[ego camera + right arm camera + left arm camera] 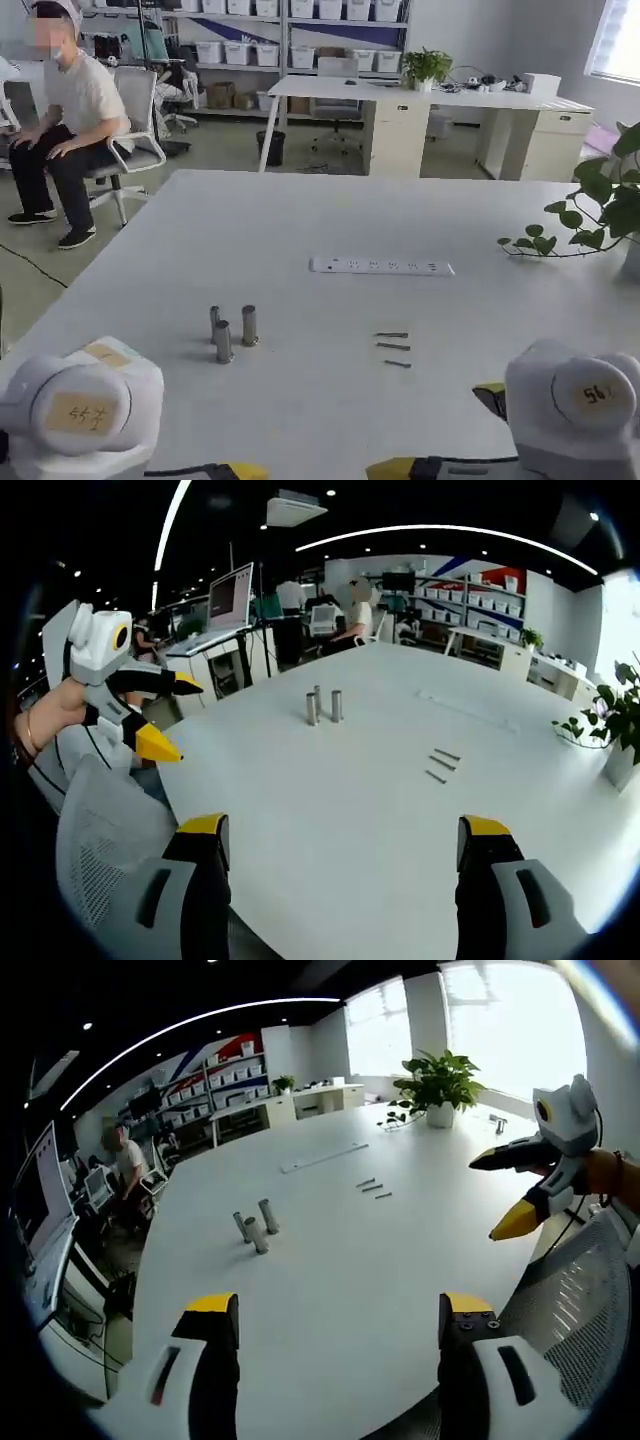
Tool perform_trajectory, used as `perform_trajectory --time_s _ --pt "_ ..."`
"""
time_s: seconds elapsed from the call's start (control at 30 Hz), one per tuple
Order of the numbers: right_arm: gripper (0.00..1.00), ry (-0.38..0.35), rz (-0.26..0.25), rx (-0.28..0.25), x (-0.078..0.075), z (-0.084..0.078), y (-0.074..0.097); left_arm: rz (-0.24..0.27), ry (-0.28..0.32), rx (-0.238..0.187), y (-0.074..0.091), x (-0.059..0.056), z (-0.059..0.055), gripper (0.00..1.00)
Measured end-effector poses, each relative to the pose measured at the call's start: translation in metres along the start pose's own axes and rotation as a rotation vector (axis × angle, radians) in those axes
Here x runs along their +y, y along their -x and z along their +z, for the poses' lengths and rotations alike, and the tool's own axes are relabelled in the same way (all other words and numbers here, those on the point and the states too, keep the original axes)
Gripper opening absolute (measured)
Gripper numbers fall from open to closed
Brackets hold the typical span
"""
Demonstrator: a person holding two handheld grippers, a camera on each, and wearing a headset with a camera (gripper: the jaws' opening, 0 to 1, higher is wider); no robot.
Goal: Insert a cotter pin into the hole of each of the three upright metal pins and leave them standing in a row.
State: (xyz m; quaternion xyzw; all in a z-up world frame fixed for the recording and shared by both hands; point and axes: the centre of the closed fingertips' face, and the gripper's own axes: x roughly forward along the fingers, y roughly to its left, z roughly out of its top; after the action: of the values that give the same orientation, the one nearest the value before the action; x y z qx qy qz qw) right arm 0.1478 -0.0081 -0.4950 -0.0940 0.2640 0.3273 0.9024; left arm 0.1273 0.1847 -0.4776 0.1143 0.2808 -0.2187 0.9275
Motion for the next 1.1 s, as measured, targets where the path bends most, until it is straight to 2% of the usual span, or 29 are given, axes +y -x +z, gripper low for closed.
perform_trajectory --time_s 0.2,0.4,0.5,1.1 --pt "0.90 0.013 0.006 0.001 0.0018 0.0013 0.0013 0.000 0.003 -0.009 -0.0001 -0.0005 0.0018 0.79" --pt "0.90 0.006 0.000 -0.011 -0.0006 0.0042 0.0023 -0.002 0.001 0.004 -0.0010 -0.0006 -0.0011 0.78" --pt "0.89 0.010 0.001 -0.009 -0.0006 0.0041 0.0016 -0.003 0.009 -0.007 -0.0007 -0.0002 0.0001 0.78" --pt "0.85 -0.002 0.012 -0.016 -0.0015 0.0061 -0.0020 0.010 0.030 -0.002 0.0006 0.0025 -0.0037 0.75"
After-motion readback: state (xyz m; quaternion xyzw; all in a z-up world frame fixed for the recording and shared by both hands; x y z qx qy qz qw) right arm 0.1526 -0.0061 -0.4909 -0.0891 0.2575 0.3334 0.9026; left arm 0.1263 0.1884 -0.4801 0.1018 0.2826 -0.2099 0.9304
